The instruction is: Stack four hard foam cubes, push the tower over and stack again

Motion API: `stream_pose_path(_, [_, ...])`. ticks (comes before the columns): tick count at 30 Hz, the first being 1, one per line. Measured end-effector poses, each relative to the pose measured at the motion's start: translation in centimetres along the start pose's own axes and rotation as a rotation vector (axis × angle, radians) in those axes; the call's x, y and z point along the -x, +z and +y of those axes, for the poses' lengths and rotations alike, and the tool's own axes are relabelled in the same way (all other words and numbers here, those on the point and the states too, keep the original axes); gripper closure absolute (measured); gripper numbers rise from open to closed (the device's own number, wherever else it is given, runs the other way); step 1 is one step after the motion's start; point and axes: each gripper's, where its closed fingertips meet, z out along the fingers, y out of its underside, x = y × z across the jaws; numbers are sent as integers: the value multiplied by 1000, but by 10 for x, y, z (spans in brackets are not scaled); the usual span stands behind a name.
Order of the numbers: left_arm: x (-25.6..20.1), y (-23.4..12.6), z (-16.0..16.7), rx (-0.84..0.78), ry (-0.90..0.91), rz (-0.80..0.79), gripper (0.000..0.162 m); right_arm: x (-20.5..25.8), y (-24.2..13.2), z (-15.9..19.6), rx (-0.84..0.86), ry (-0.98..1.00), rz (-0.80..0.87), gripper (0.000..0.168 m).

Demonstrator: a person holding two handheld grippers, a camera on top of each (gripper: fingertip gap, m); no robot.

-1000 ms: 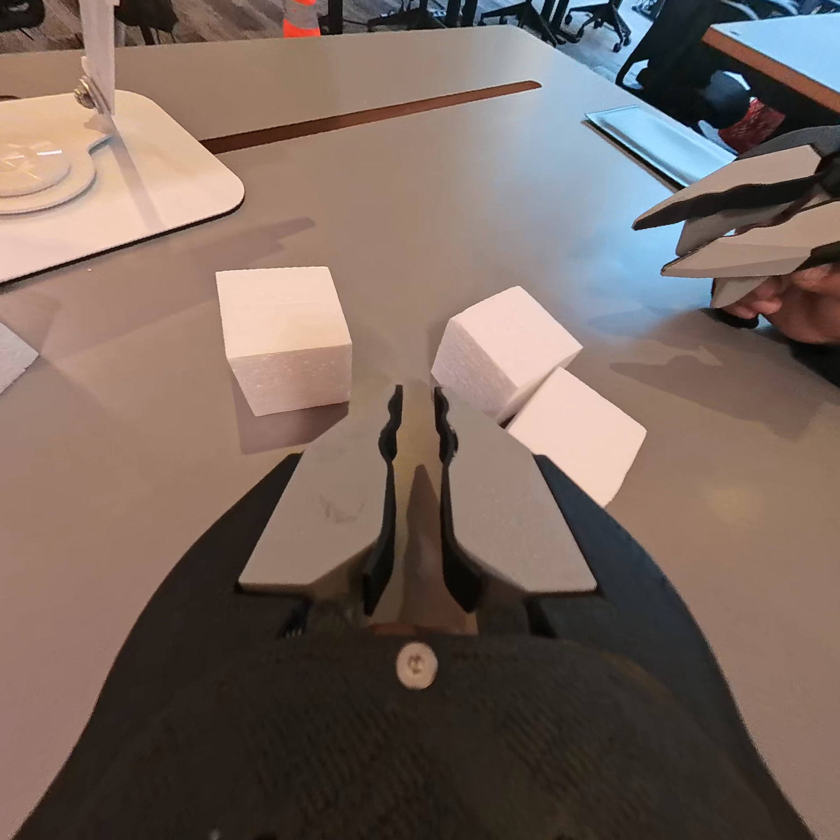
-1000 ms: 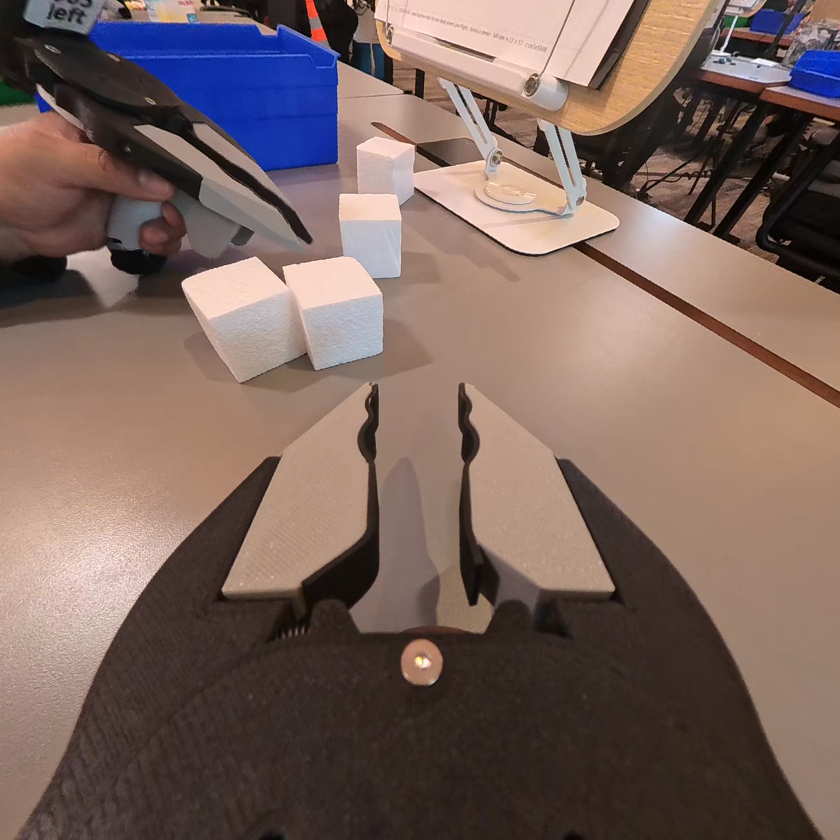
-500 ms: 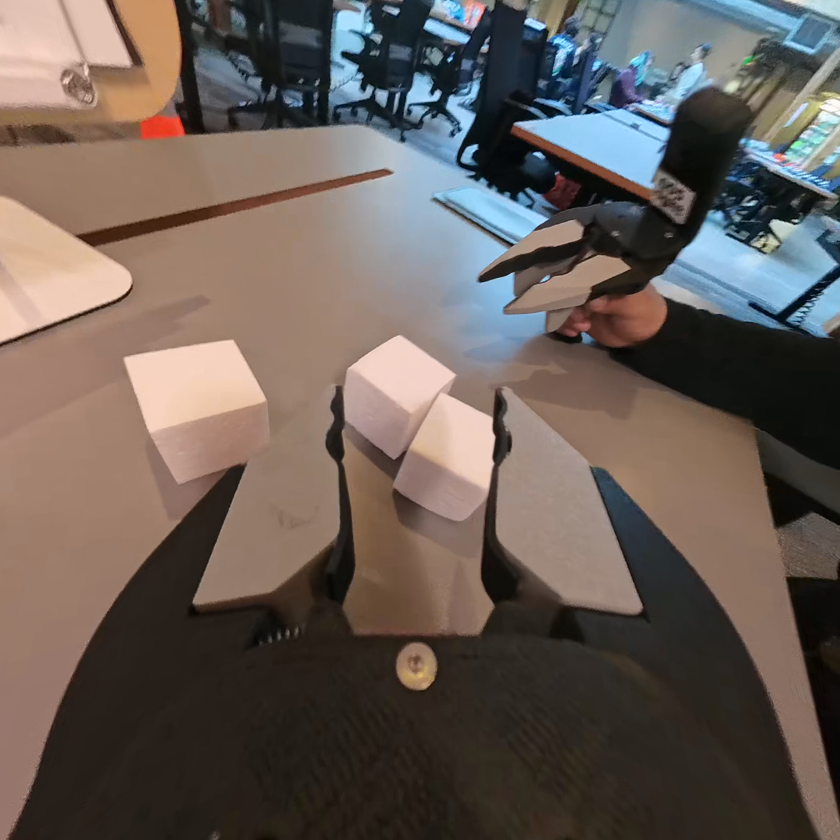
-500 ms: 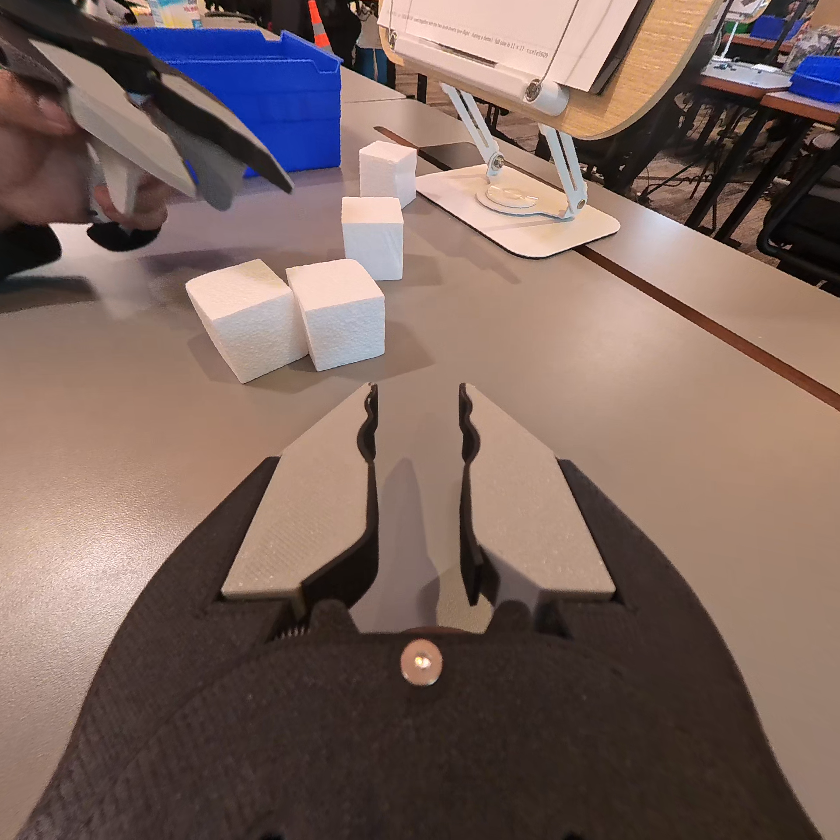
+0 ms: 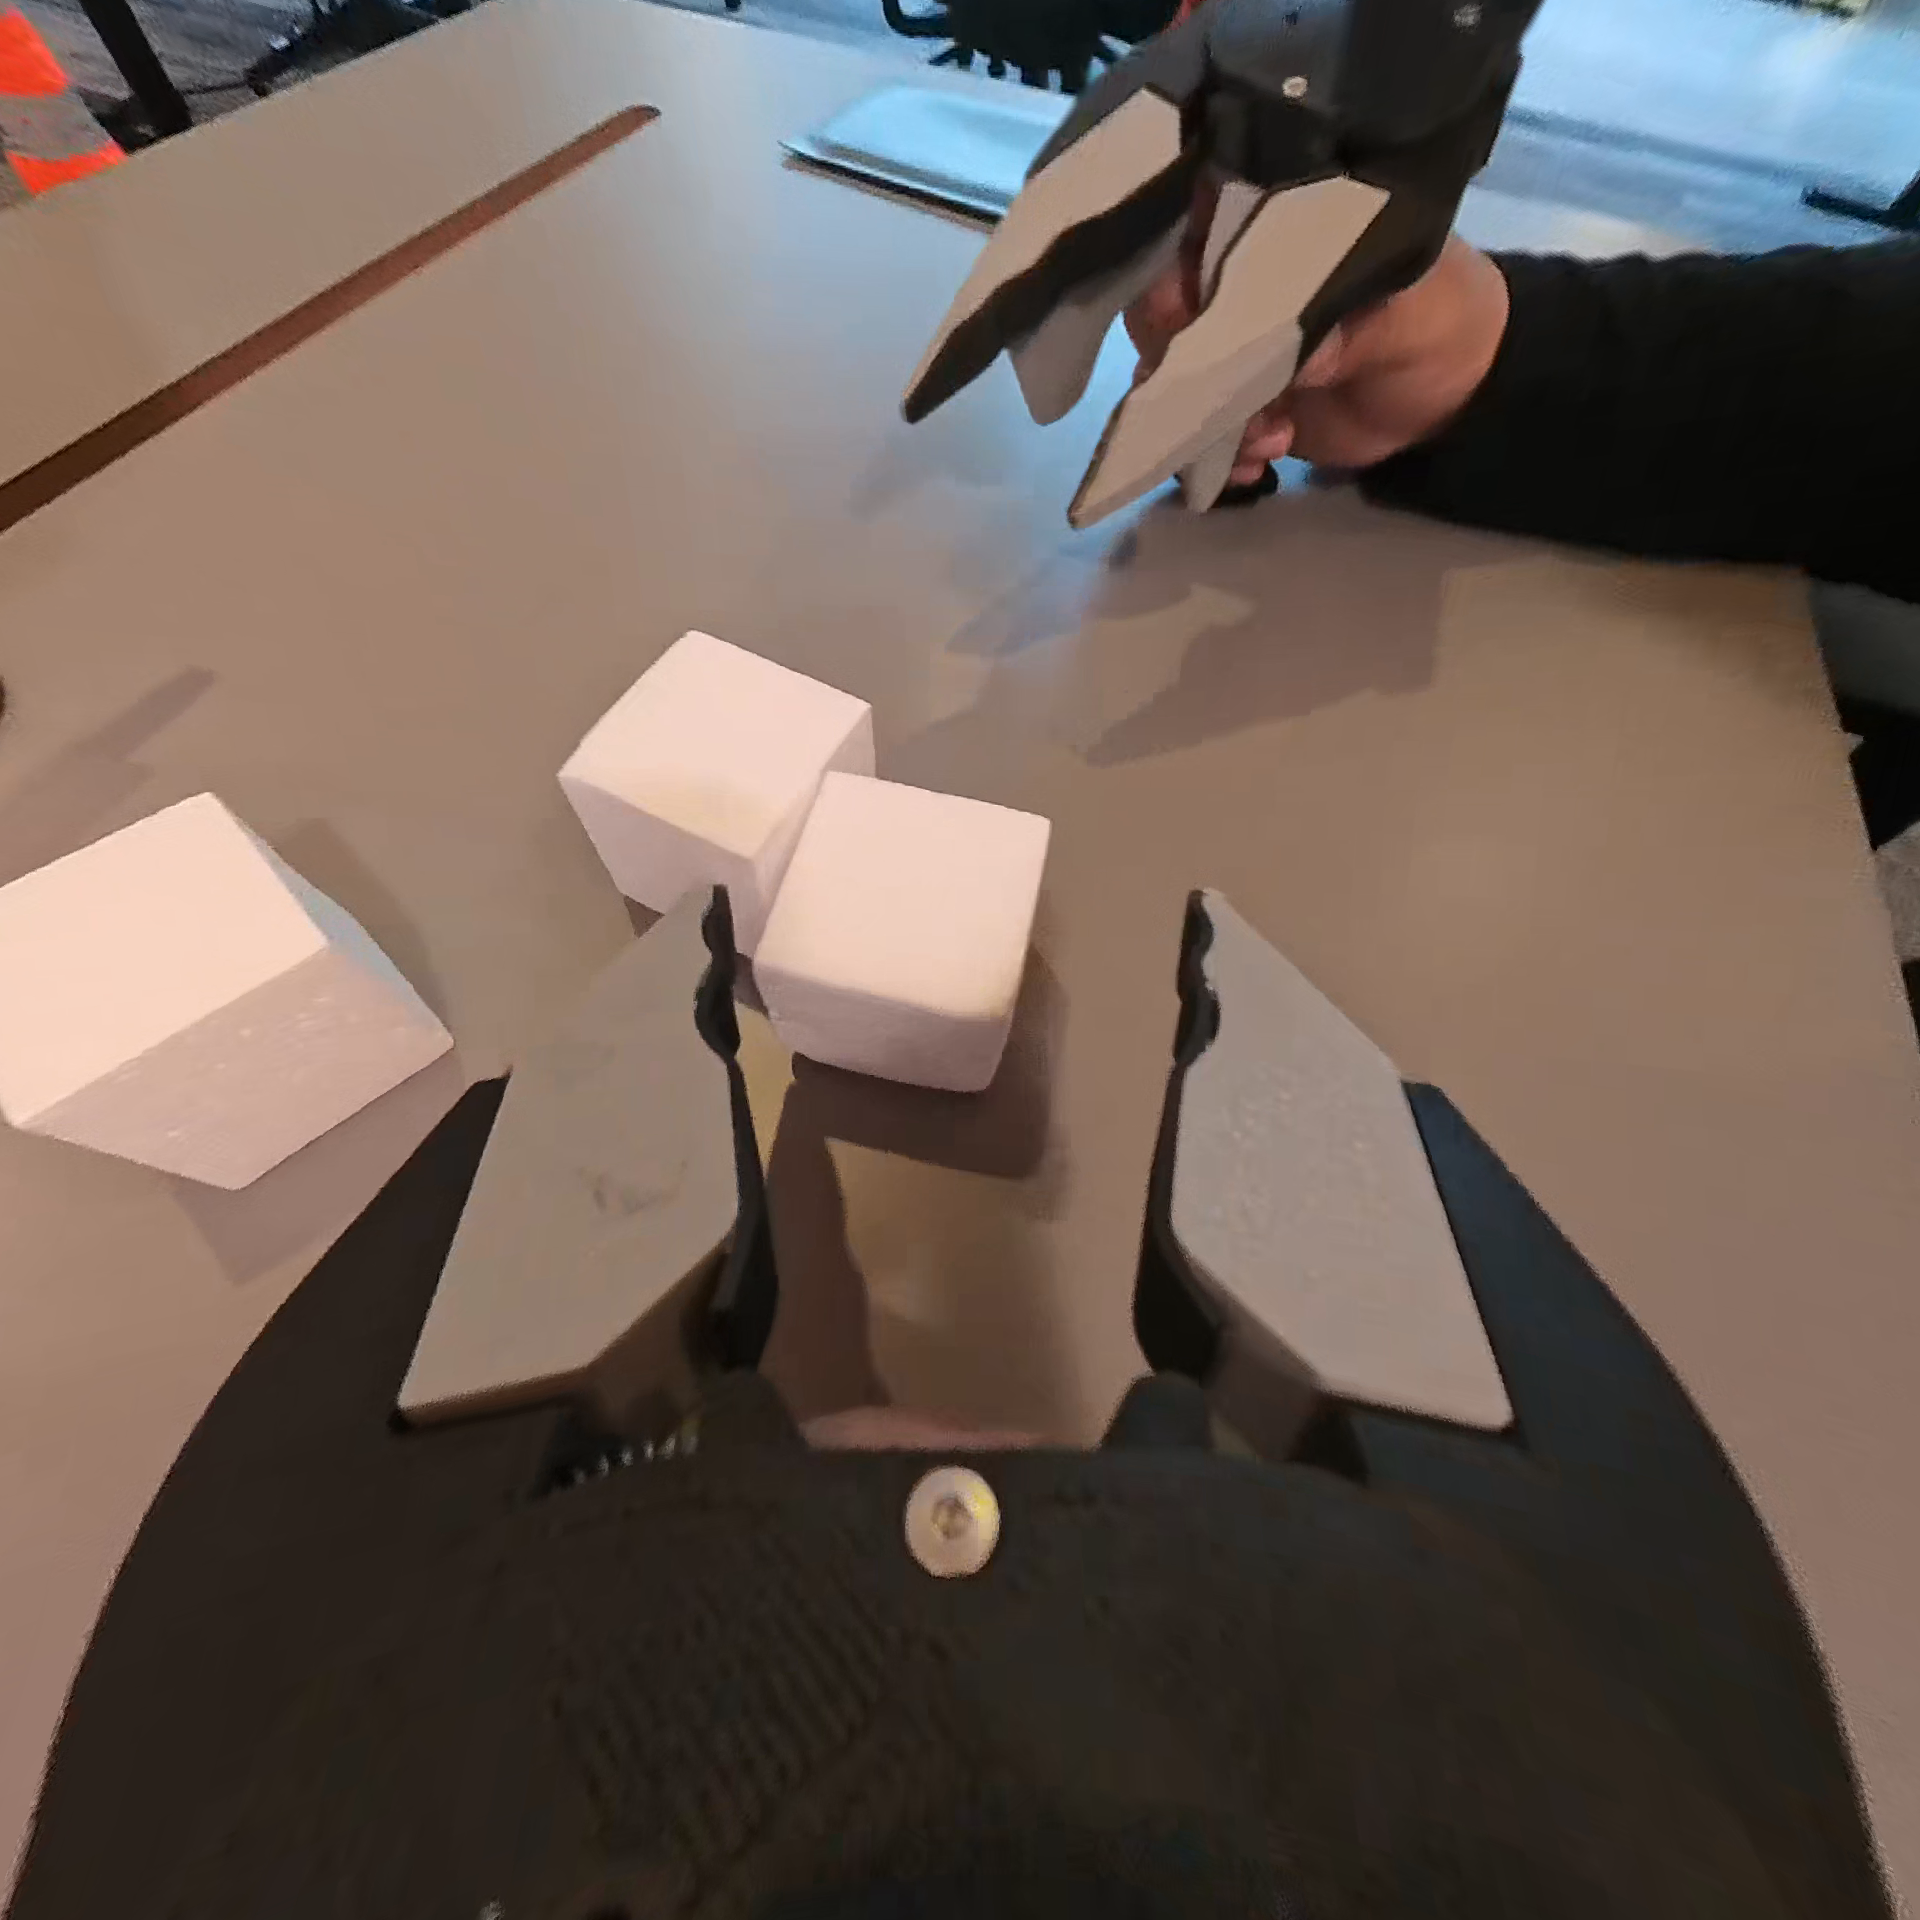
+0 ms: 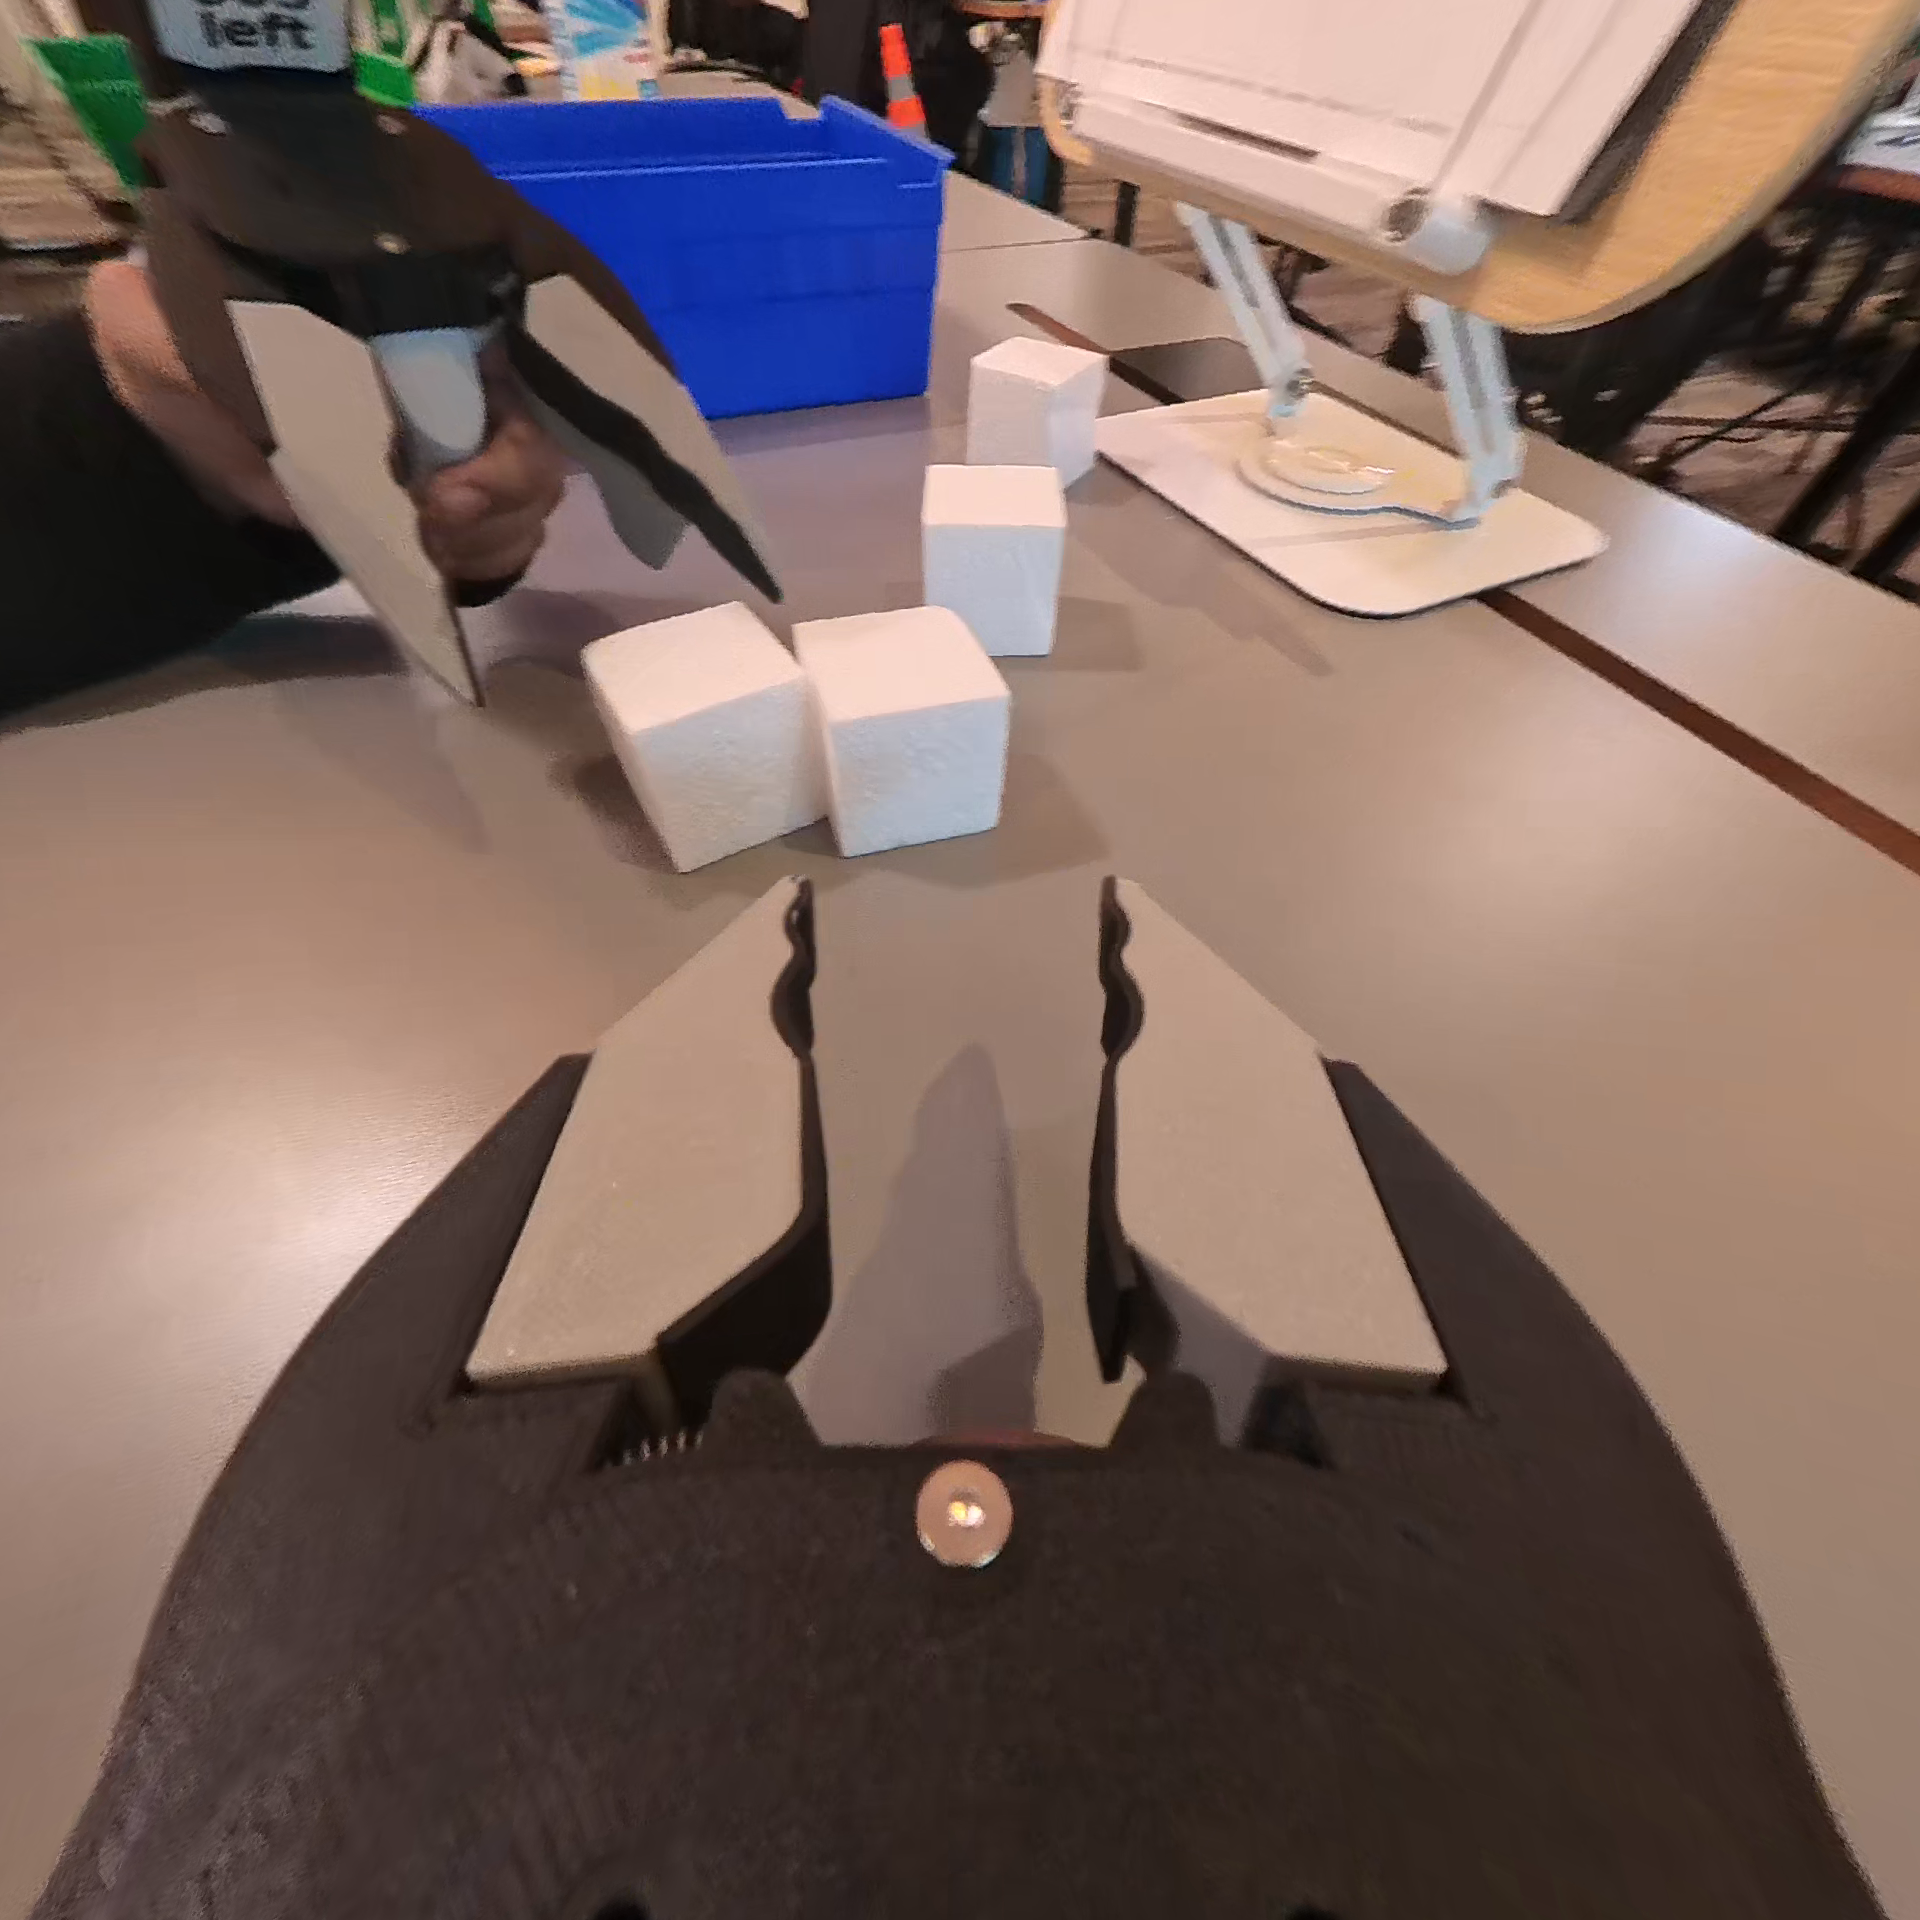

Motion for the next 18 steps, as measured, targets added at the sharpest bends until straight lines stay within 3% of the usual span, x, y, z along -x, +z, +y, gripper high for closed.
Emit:
stream_pose_path(3, [0, 4, 7, 33, 9, 1, 77, 9, 12, 1, 34, 16, -81, 104])
stream_pose_path(12, [7, 22, 31, 167, 42, -58, 77, 9, 68, -11, 74, -34, -133, 99])
stream_pose_path(18, [16, 18, 39, 217, 102, -113, 104, 20, 95, -19, 85, -40, -225, 99])
